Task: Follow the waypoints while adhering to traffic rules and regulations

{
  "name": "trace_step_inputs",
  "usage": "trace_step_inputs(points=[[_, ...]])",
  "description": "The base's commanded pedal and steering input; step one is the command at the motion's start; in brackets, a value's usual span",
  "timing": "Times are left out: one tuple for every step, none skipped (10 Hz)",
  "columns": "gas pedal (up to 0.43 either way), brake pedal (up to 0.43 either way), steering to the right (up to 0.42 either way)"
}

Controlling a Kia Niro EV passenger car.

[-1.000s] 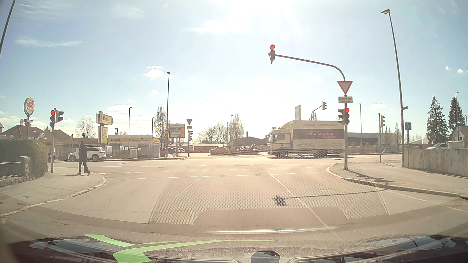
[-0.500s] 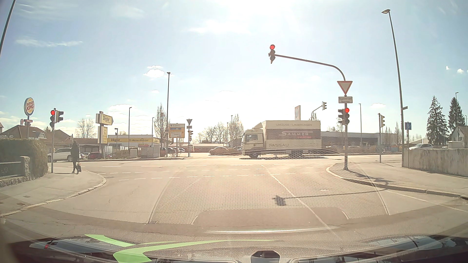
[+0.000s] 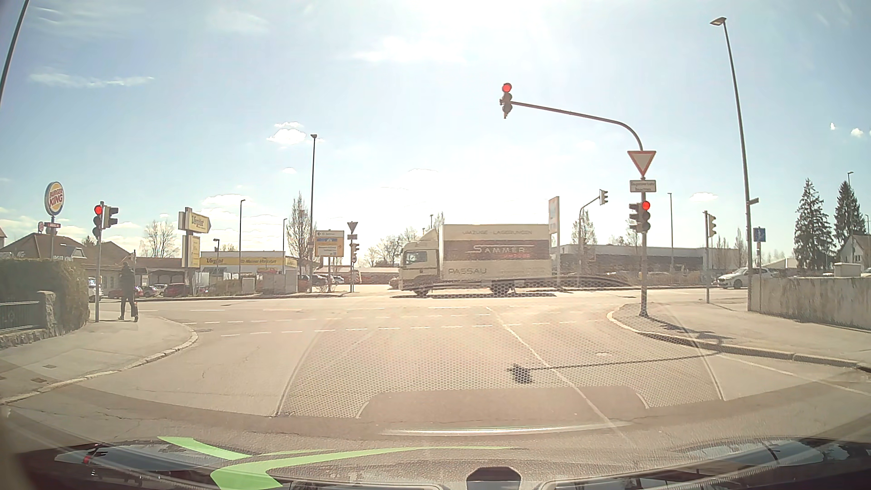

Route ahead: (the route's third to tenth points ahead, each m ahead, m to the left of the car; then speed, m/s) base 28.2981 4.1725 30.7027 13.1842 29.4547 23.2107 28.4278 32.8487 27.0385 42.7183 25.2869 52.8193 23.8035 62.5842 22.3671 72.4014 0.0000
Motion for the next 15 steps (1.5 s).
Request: trace_step_inputs(points=[[0.0, 0.329, 0.0], [0.0, 0.329, 0.0], [0.0, 0.329, -0.001], [0.0, 0.329, -0.001], [0.0, 0.329, 0.0], [0.0, 0.329, -0.001], [0.0, 0.329, 0.0], [0.0, 0.329, 0.0], [0.0, 0.329, 0.0], [0.0, 0.329, 0.0], [0.0, 0.335, 0.0], [0.0, 0.329, 0.0], [0.0, 0.329, 0.0], [0.0, 0.335, -0.001], [0.0, 0.329, 0.0]])
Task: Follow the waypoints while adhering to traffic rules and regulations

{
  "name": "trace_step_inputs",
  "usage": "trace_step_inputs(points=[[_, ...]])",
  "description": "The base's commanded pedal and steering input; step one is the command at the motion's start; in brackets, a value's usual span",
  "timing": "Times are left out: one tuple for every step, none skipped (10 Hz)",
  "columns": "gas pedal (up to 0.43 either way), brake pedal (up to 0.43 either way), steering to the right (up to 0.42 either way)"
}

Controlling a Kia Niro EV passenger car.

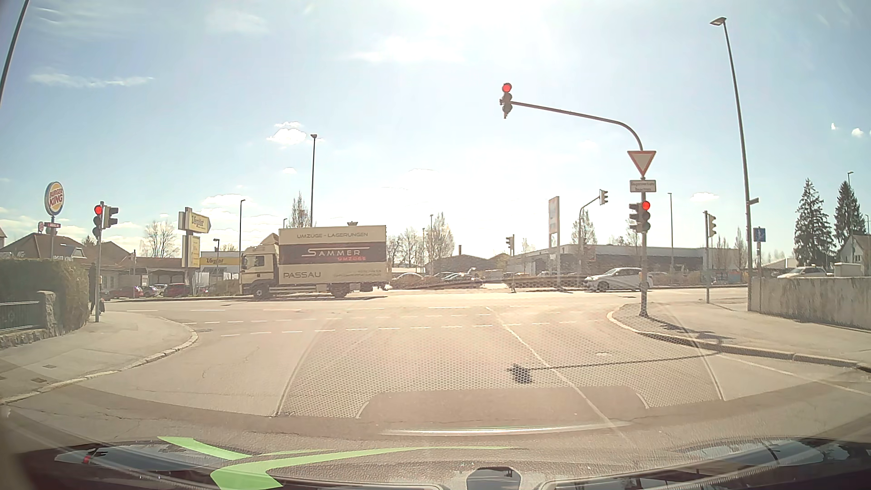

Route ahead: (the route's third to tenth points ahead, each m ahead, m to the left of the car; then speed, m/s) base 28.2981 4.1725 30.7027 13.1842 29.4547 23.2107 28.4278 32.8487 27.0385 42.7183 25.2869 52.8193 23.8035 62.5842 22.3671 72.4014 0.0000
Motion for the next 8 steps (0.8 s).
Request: trace_step_inputs(points=[[0.0, 0.335, 0.0], [0.0, 0.335, 0.0], [0.0, 0.329, 0.0], [0.0, 0.329, -0.001], [0.0, 0.335, 0.0], [0.0, 0.335, 0.0], [0.0, 0.329, 0.0], [0.0, 0.329, -0.001]])
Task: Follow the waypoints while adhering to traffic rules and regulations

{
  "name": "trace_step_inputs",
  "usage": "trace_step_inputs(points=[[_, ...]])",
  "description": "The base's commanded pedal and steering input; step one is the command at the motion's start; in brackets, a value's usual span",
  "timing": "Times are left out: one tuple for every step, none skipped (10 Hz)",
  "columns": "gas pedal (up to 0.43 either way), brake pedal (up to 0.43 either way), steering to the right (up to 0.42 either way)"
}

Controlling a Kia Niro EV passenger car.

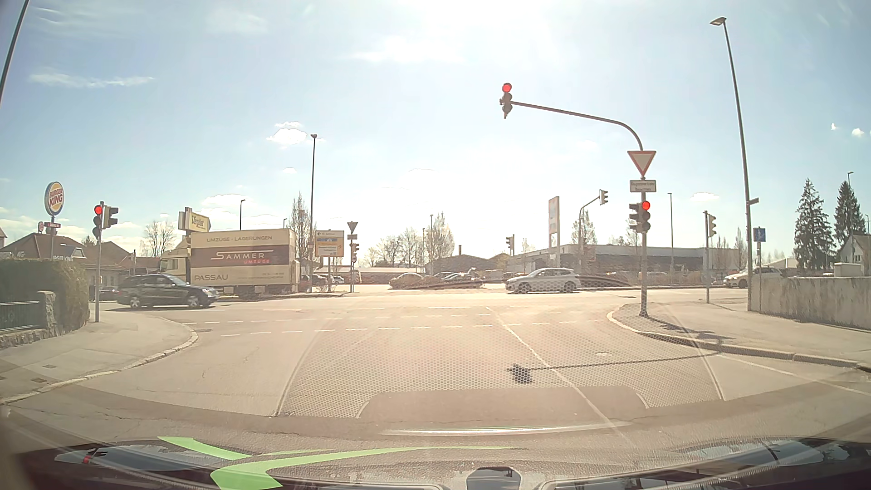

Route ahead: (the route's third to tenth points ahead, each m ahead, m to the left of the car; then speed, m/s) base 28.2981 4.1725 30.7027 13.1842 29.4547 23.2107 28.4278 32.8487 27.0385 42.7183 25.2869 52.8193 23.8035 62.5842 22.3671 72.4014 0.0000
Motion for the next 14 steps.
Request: trace_step_inputs(points=[[0.0, 0.329, 0.0], [0.0, 0.329, 0.0], [0.0, 0.335, 0.0], [0.0, 0.335, 0.0], [0.0, 0.335, 0.0], [0.0, 0.335, 0.0], [0.0, 0.335, 0.0], [0.0, 0.335, 0.0], [0.0, 0.329, -0.001], [0.0, 0.335, 0.0], [0.0, 0.335, 0.0], [0.0, 0.335, 0.0], [0.0, 0.329, 0.0], [0.0, 0.335, -0.001]])
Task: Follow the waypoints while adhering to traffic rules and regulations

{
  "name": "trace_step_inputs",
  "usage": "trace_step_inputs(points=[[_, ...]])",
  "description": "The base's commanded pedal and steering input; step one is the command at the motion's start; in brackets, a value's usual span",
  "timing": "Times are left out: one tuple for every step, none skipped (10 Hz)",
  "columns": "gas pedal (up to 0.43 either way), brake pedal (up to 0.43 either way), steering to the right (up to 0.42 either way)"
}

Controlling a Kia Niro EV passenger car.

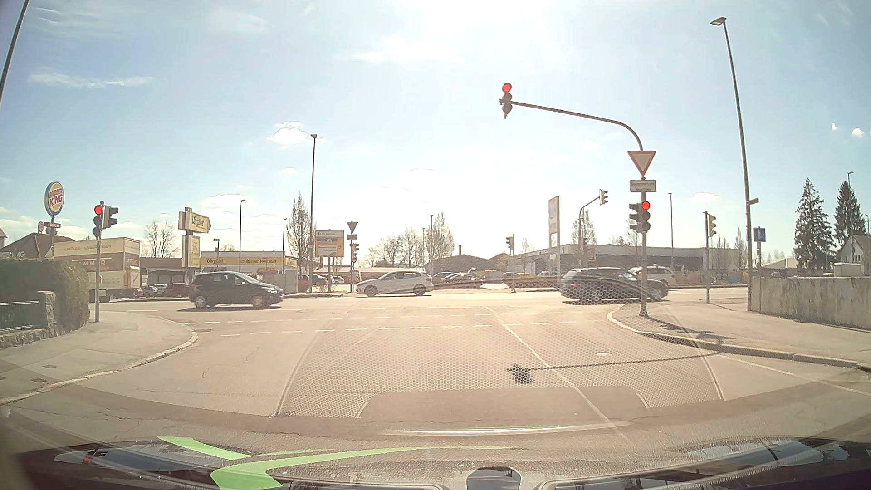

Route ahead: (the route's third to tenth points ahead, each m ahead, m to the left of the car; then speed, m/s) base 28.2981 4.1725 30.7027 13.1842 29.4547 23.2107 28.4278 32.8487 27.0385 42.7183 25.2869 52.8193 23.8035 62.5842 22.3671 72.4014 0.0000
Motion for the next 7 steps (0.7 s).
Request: trace_step_inputs(points=[[0.0, 0.335, 0.0], [0.0, 0.329, 0.0], [0.0, 0.335, 0.0], [0.0, 0.335, 0.0], [0.0, 0.335, 0.0], [0.0, 0.335, 0.0], [0.0, 0.341, 0.0]])
